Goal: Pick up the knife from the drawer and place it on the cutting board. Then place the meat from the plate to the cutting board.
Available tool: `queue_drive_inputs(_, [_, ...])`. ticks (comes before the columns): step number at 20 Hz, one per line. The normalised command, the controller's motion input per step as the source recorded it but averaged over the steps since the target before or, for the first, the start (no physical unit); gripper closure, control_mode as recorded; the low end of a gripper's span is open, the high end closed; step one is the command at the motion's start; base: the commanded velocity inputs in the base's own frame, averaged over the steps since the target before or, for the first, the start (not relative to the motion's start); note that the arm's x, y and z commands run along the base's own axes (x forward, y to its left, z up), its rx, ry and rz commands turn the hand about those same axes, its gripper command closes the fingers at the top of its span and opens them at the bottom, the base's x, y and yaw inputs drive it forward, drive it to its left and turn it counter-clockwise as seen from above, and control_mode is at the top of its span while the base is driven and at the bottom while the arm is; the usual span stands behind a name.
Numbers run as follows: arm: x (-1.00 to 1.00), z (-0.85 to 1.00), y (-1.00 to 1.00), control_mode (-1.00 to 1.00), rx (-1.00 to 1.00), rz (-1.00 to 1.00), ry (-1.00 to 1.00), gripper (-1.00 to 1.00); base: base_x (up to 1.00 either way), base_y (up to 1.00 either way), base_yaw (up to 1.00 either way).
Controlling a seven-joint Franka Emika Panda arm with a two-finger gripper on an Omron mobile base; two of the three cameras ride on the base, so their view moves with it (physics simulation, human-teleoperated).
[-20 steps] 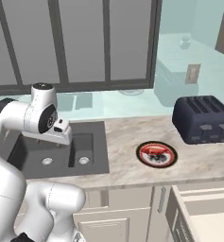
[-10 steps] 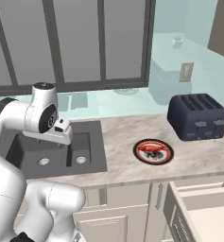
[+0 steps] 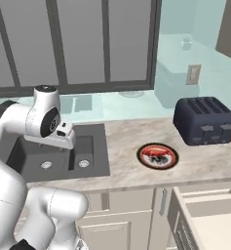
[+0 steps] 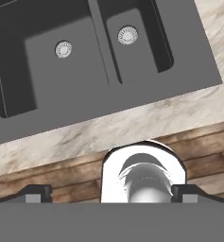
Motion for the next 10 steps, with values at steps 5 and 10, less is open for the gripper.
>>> queue_drive_inputs(5, [0.0, 0.0, 0.0, 1.0, 0.0, 0.0, 0.0, -1.0, 0.14, -1.0, 0.08])
queue_drive_inputs(10, [0.0, 0.0, 0.0, 1.0, 0.0, 0.0, 0.0, -1.0, -0.94, -1.0, 0.15])
